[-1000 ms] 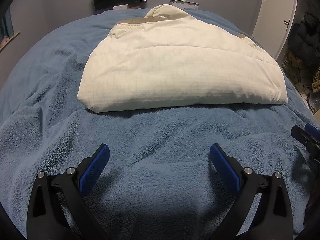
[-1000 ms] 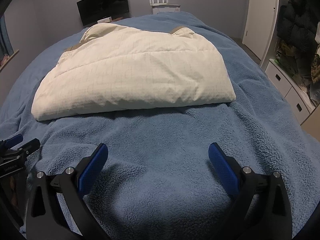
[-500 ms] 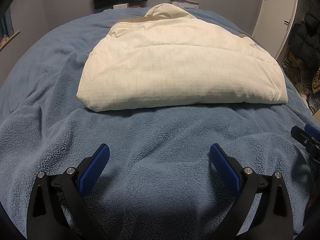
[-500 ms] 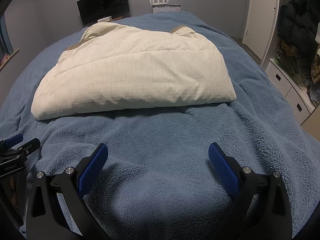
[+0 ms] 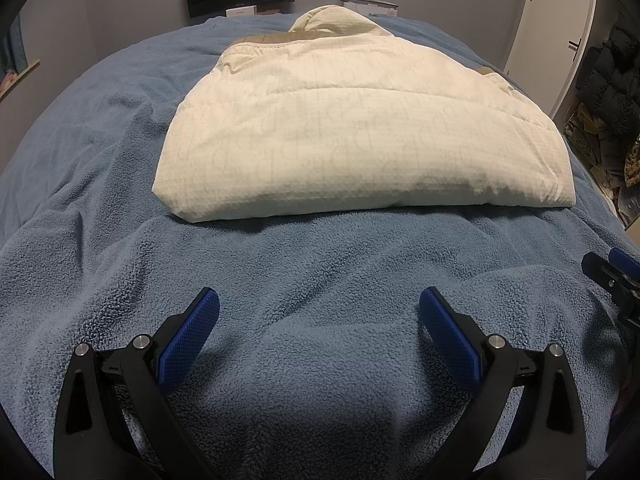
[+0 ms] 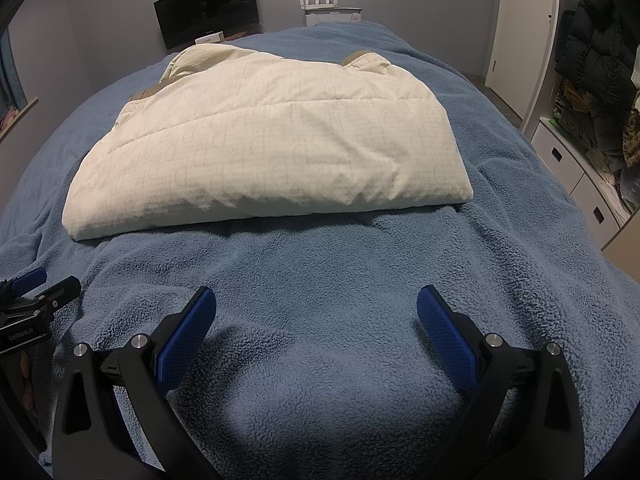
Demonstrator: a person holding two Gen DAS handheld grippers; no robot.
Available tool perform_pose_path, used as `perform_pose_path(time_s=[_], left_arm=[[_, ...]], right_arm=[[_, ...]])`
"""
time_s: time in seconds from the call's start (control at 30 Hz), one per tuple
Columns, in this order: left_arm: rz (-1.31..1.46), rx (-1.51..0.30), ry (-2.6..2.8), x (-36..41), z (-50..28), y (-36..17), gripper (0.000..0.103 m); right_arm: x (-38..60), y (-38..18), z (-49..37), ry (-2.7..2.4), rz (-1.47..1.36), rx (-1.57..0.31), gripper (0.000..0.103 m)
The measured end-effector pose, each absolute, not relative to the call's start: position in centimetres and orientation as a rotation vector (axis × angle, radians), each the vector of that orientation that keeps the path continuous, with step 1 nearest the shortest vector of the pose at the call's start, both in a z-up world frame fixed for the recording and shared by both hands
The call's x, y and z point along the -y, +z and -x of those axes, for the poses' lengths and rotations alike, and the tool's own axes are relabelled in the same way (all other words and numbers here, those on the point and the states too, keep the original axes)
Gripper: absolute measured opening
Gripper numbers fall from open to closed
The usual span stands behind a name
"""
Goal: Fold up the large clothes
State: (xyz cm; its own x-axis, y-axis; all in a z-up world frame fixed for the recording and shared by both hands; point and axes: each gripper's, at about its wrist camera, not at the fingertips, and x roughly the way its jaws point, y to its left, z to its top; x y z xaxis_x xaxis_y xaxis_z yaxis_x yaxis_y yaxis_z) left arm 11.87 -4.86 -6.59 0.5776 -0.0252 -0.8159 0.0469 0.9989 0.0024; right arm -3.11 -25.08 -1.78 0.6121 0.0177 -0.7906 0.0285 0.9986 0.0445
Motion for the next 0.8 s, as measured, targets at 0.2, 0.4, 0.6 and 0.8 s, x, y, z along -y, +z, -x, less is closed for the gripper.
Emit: perform_pose_path(time_s=[0.2,0.4,0.6,0.8], left_arm=[[-0.024,-0.955,-0.042,4.8,-11.9,-6.6,0.096],[-0.046,-0.961,-0.049,5.3,-11.8,-6.8,0.096],[-0.046,-0.962,-0.052,5.5,-11.7,-6.8,0.096],[-0.069,-0.962,-0.056,5.9,-11.6,-6.7,0.096]], right_arm=[[25.1,-1.8,3.1,-0.006,-0.055,-0.913,0.095],[25.1,-1.8,3.1,-0.006,-0.055,-0.913,0.095],[25.1,-1.9,3.1,-0.006,-0.055,-0.913,0.095],[25.1,-1.9,3.1,-0.006,-0.055,-0.914,0.095]])
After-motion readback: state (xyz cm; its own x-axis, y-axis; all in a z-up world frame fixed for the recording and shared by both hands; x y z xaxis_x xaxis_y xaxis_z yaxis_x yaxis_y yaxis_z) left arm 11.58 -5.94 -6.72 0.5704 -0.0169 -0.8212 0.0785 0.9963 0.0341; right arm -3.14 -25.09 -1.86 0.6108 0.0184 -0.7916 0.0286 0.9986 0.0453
